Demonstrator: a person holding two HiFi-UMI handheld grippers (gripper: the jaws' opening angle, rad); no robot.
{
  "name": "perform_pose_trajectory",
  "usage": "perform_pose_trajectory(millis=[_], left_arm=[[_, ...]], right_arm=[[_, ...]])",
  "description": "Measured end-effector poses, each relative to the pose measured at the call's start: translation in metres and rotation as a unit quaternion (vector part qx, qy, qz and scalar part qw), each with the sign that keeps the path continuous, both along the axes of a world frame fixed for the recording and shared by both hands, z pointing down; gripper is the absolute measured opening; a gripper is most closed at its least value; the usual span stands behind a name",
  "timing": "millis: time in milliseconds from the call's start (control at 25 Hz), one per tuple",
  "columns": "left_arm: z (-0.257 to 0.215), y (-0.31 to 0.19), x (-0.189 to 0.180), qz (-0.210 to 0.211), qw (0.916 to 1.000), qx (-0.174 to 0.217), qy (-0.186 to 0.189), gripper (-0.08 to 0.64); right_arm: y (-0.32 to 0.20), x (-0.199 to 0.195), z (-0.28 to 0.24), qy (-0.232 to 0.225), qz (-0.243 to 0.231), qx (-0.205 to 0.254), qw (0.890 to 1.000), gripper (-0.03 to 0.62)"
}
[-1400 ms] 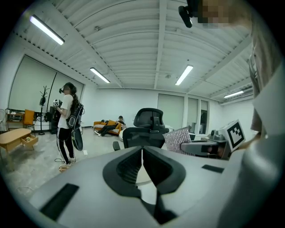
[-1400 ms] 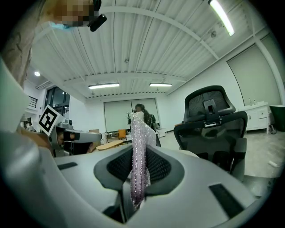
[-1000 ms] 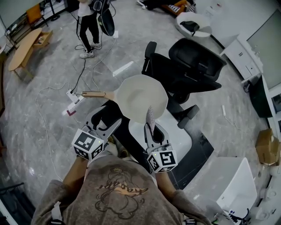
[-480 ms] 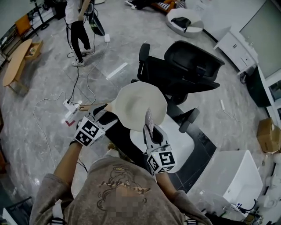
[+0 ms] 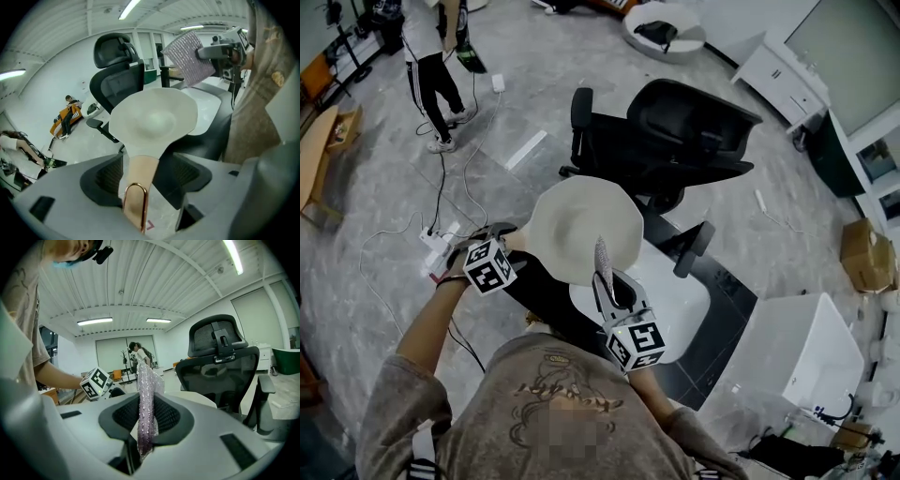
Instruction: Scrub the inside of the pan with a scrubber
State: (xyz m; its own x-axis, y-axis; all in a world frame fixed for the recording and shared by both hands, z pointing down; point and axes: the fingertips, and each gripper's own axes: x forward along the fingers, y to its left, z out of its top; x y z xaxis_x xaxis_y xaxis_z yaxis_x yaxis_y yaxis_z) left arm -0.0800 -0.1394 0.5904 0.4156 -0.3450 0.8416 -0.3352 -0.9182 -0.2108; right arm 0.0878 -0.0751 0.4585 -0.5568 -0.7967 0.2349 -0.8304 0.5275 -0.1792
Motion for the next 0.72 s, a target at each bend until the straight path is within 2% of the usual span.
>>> perform_pose_trajectory(millis=[160,360,440,560,720], left_arm=[[0.023,-0.005,-0.008,-0.002,0.9987,-0.032,-0.039,0.328],[0.034,-0.011,-0.01,-0.005,0.9973,-0.055,-0.049,0.307],[0.036,-0.013,-0.01,0.001,0.9973,-0.052,-0.052,0.267],[0.038,-0.015,-0.009,0.016,0.9967,-0.059,-0.053,0.259],[0.037,-0.014,-0.01,0.027,0.9965,-0.061,-0.05,0.255]], right_arm=[[-0.006,0.007,0.006,0.01,0.007,-0.006,1.0,0.083],[-0.03,0.009,0.01,0.024,0.004,-0.008,1.0,0.083],[-0.04,0.002,0.011,0.029,-0.017,-0.01,0.999,0.083],[-0.052,-0.016,0.017,0.043,-0.062,-0.017,0.997,0.083],[-0.061,-0.049,0.044,0.078,-0.142,-0.049,0.986,0.083]])
